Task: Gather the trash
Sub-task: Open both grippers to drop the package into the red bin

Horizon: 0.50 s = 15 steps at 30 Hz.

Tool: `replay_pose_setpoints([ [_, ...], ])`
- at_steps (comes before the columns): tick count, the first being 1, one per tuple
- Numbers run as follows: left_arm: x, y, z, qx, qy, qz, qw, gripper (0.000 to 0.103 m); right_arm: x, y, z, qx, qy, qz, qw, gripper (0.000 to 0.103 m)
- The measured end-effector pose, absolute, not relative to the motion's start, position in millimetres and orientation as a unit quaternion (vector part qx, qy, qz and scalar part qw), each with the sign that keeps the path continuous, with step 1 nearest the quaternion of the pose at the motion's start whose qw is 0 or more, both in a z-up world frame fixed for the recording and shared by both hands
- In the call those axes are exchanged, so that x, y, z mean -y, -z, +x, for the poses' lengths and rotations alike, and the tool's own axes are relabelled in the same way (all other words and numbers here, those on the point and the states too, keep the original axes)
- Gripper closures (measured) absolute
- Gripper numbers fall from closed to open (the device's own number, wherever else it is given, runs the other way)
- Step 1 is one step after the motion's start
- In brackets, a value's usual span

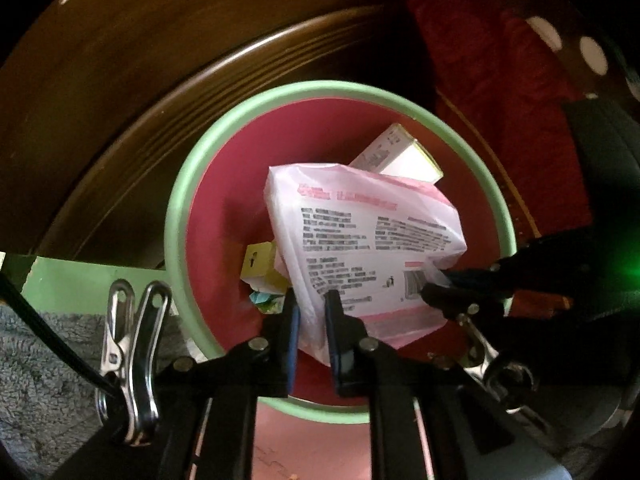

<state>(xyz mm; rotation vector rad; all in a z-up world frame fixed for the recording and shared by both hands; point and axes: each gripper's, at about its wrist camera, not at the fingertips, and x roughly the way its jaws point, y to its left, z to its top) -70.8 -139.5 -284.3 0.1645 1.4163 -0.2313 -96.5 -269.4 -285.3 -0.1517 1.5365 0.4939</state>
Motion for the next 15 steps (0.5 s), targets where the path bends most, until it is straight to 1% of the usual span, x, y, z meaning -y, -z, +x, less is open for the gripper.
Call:
replay_pose_setpoints([
  [2, 140, 287, -69, -0.647, 0.101, 0.081, 0.752, 0.09, 260, 287, -89, -0.688, -0.22, -0.069, 0.688, 0.096],
  [4, 145, 293, -68, -0.649, 0.096, 0.083, 0.75, 0.084, 258, 287, -92, -0.691, -0.219, -0.064, 0.686, 0.096],
  [6, 147, 301, -65, -0.654, 0.091, 0.078, 0.747, 0.081, 258, 290, -89, -0.696, -0.219, -0.057, 0.681, 0.094],
  [9, 142, 303, -62, -0.658, 0.084, 0.072, 0.745, 0.081, 264, 299, -89, -0.706, -0.223, -0.046, 0.671, 0.087],
  [11, 138, 303, -61, -0.653, 0.08, 0.071, 0.749, 0.077, 264, 303, -88, -0.71, -0.219, -0.047, 0.668, 0.075],
  [13, 130, 297, -62, -0.651, 0.084, 0.066, 0.751, 0.066, 263, 305, -86, -0.709, -0.211, -0.049, 0.671, 0.069],
  [15, 126, 293, -61, -0.653, 0.088, 0.058, 0.75, 0.061, 263, 307, -85, -0.713, -0.21, -0.044, 0.667, 0.064],
])
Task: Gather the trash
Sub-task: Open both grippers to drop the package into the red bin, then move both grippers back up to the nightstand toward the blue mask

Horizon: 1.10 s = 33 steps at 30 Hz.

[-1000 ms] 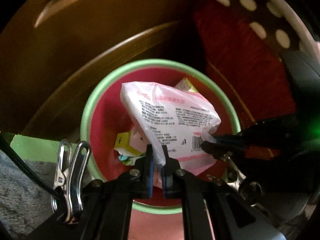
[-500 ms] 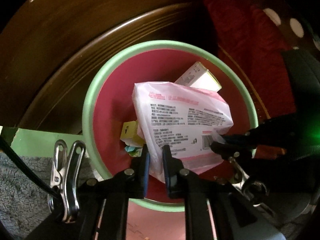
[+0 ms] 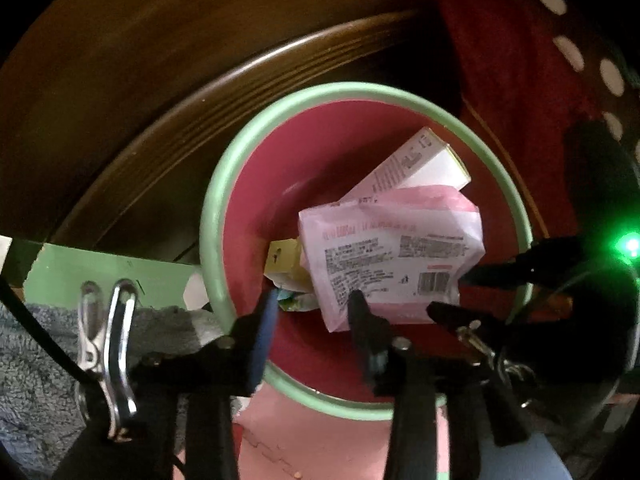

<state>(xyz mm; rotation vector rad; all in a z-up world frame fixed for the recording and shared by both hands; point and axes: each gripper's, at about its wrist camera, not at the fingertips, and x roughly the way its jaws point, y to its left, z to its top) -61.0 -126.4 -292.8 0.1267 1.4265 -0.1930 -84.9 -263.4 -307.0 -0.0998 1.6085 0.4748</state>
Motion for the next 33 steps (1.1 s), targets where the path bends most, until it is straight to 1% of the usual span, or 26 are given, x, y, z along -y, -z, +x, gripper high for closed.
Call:
replay_pose_setpoints([
  [2, 124, 289, -60, -0.653, 0.091, 0.049, 0.75, 0.059, 263, 306, -83, -0.714, -0.211, -0.044, 0.666, 0.059],
  [4, 120, 285, -59, -0.649, 0.09, 0.045, 0.754, 0.052, 262, 303, -82, -0.712, -0.21, -0.044, 0.669, 0.057],
  [7, 115, 279, -59, -0.645, 0.093, 0.043, 0.757, 0.049, 261, 297, -82, -0.707, -0.207, -0.047, 0.675, 0.056],
  [10, 113, 274, -58, -0.641, 0.096, 0.037, 0.76, 0.047, 255, 291, -84, -0.707, -0.2, -0.049, 0.677, 0.052],
  [12, 111, 271, -58, -0.641, 0.096, 0.034, 0.76, 0.046, 254, 289, -80, -0.708, -0.197, -0.048, 0.676, 0.049],
  [17, 108, 261, -59, -0.64, 0.094, 0.032, 0.761, 0.046, 248, 296, -70, -0.72, -0.199, -0.019, 0.665, 0.035],
  [19, 109, 256, -59, -0.637, 0.095, 0.035, 0.764, 0.046, 248, 292, -69, -0.721, -0.202, -0.009, 0.662, 0.033],
  [26, 102, 252, -57, -0.639, 0.09, 0.025, 0.764, 0.046, 240, 290, -71, -0.715, -0.196, -0.009, 0.671, 0.032],
  [33, 103, 244, -60, -0.633, 0.091, 0.038, 0.768, 0.046, 275, 265, -81, -0.7, -0.194, 0.017, 0.687, 0.031],
])
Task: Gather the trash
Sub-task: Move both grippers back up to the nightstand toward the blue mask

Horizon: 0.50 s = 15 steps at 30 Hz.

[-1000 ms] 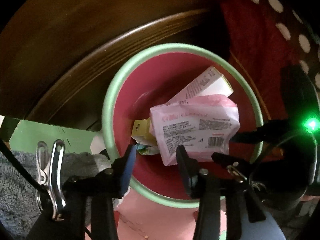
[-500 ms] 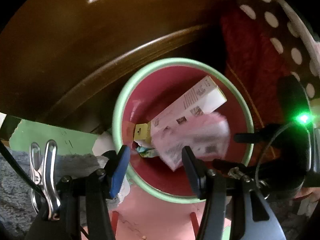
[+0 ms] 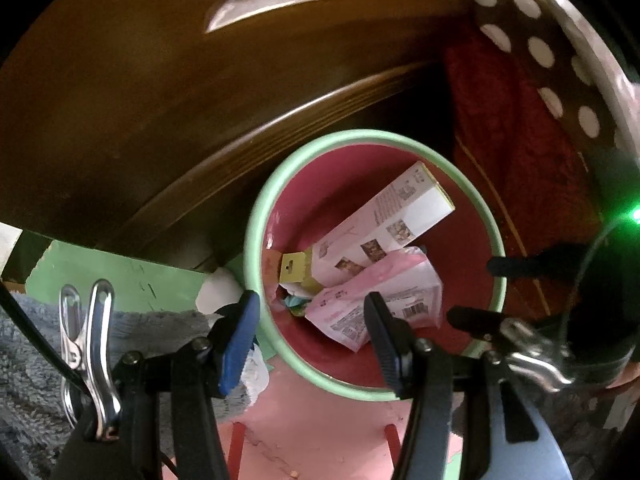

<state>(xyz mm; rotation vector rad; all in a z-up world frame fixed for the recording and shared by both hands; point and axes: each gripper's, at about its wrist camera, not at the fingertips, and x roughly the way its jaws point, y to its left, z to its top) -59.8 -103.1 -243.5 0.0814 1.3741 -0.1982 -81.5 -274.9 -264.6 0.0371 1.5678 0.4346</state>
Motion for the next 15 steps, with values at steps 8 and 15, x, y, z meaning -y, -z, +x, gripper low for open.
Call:
replay_pose_setpoints([
  [8, 121, 219, -67, -0.612, 0.123, 0.055, 0.779, 0.046, 283, 216, -88, -0.662, -0.235, 0.029, 0.711, 0.025],
  [15, 138, 173, -75, -0.57, 0.15, 0.067, 0.805, 0.046, 291, 174, -97, -0.615, -0.277, -0.011, 0.738, 0.025],
])
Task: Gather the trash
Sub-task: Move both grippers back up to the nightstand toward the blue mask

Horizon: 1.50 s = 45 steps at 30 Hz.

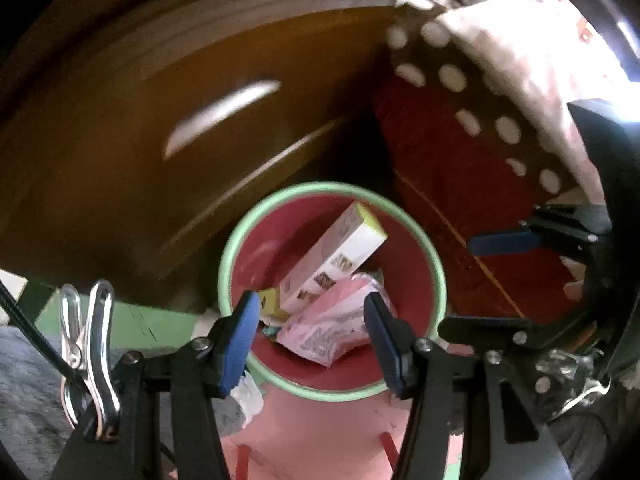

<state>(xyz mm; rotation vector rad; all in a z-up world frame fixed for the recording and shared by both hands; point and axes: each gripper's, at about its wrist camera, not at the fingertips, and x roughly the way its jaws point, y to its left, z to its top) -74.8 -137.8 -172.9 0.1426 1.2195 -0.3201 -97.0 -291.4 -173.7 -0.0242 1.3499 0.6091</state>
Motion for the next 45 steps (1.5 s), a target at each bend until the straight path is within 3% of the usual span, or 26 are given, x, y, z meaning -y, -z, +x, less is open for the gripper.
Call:
replay_pose_setpoints([
  [9, 139, 127, -83, -0.538, 0.168, 0.043, 0.825, 0.046, 307, 134, -103, -0.576, -0.293, -0.02, 0.763, 0.025],
  [29, 136, 18, -95, -0.416, 0.144, 0.008, 0.898, 0.046, 321, 29, -101, -0.396, -0.375, 0.018, 0.838, 0.025],
  [45, 73, -12, -57, -0.356, 0.076, 0.003, 0.932, 0.046, 299, 15, -33, -0.376, -0.292, 0.078, 0.876, 0.025],
])
